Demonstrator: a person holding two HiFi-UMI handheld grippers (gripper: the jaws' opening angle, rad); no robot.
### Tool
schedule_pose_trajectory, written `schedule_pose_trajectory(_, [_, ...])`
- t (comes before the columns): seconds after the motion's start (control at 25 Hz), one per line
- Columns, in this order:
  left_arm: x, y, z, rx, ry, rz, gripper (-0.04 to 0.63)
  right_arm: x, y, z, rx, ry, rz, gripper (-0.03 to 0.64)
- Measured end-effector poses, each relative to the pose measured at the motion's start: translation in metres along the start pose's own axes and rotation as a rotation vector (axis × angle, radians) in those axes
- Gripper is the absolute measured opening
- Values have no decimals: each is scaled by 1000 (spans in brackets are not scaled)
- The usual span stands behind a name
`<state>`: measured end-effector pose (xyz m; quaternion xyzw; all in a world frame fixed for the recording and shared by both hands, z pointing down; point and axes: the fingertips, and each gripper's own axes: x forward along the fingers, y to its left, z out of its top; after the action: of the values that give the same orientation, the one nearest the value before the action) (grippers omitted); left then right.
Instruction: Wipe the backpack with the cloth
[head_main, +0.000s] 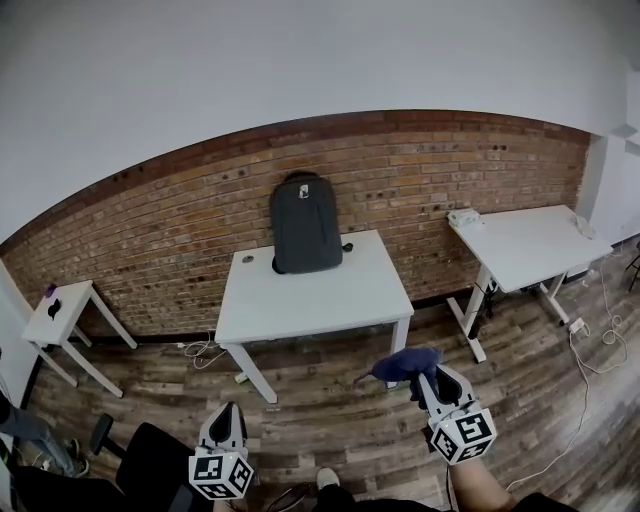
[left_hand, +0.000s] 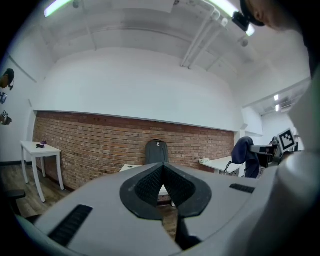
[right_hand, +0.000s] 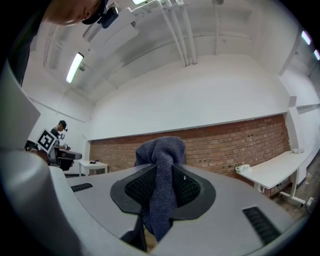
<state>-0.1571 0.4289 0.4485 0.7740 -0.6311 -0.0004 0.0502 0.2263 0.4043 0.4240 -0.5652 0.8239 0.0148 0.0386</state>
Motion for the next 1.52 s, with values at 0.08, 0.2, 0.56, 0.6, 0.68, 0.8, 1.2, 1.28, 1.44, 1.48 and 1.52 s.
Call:
schedule_pose_trajectory(0.08, [13,9,0,-5,5,-10,-6,17,4,3,-1,-4,0,86])
schedule_pose_trajectory(0.2, [33,26,4,-3,16,-24,-6,43,11,9,3,-14,-2,86])
schedule_pose_trajectory(0.56, [98,76,19,-10,6,-72,-6,109,25,13,-21,-8,-46,86])
schedule_pose_trajectory(0.6, [105,82,19,-12,8,-77,-6,117,27,15,-25,-14,-49,86])
schedule_pose_trajectory(0.68, [118,94,19,-15,12,-86,-6,131,32,17,-29,-25,-53,86])
schedule_pose_trajectory(0.8, [139,111,21,-10,21,-105,-6,152,37,13,-26,-27,-73,86])
schedule_pose_trajectory(1.2, [177,149,18,-28,51,-115,-6,195,44,3,-16,-4,-108,86])
schedule_pose_trajectory(1.28, [181,151,17,-24,53,-106,-6,202,41,-1,-10,1,-101,86])
schedule_pose_trajectory(1.44, [190,154,11,-22,64,-77,-6,217,32,-13,5,6,-80,86])
schedule_pose_trajectory(1.48, [194,155,10,-25,69,-69,-6,223,28,-15,10,5,-74,86])
schedule_pose_trajectory(1.52, [199,154,10,-27,73,-62,-6,228,24,-16,13,4,-69,86])
